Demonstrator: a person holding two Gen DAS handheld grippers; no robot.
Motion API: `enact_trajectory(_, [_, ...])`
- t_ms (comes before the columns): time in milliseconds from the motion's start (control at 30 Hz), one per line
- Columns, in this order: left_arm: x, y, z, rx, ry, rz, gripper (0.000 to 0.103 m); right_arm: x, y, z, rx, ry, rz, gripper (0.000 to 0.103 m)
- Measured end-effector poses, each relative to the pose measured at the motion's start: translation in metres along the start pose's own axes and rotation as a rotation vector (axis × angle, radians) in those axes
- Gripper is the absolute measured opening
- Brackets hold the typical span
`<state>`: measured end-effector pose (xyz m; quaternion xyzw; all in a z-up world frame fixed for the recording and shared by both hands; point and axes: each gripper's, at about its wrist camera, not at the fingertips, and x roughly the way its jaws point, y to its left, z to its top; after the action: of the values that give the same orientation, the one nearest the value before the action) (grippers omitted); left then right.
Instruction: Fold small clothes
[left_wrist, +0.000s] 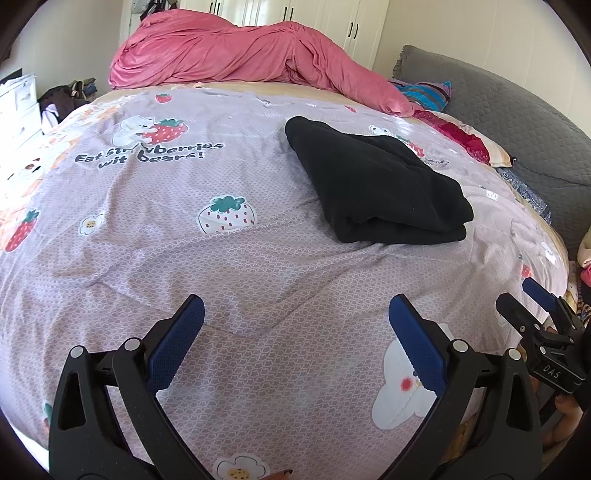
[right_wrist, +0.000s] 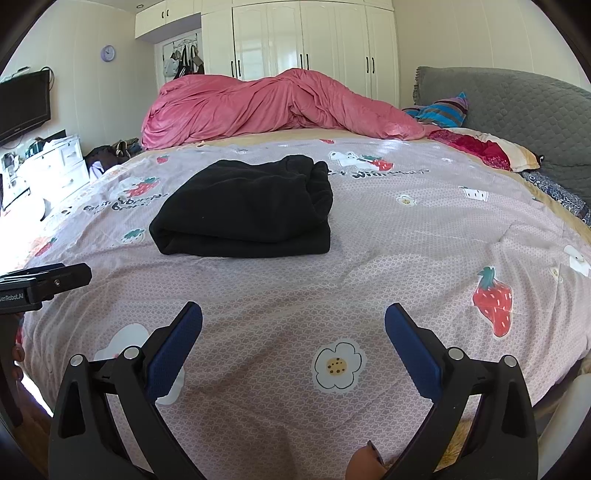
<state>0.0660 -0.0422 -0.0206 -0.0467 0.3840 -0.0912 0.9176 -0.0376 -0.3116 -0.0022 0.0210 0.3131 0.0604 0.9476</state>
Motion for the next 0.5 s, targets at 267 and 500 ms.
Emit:
enact_trajectory(267, [-0.0004, 0.0006, -0.0001, 0.003, 0.000, 0.007, 0.094, 0.0001, 0.0004, -0.0002, -0.002, 0.001, -0.004, 0.099])
enact_trajectory(500, [-0.0008, 0.0007, 0.0000, 0.009, -0.003, 0.018, 0.094, 0.0000, 0.0006, -0.0001, 0.000, 0.000, -0.004, 0.099])
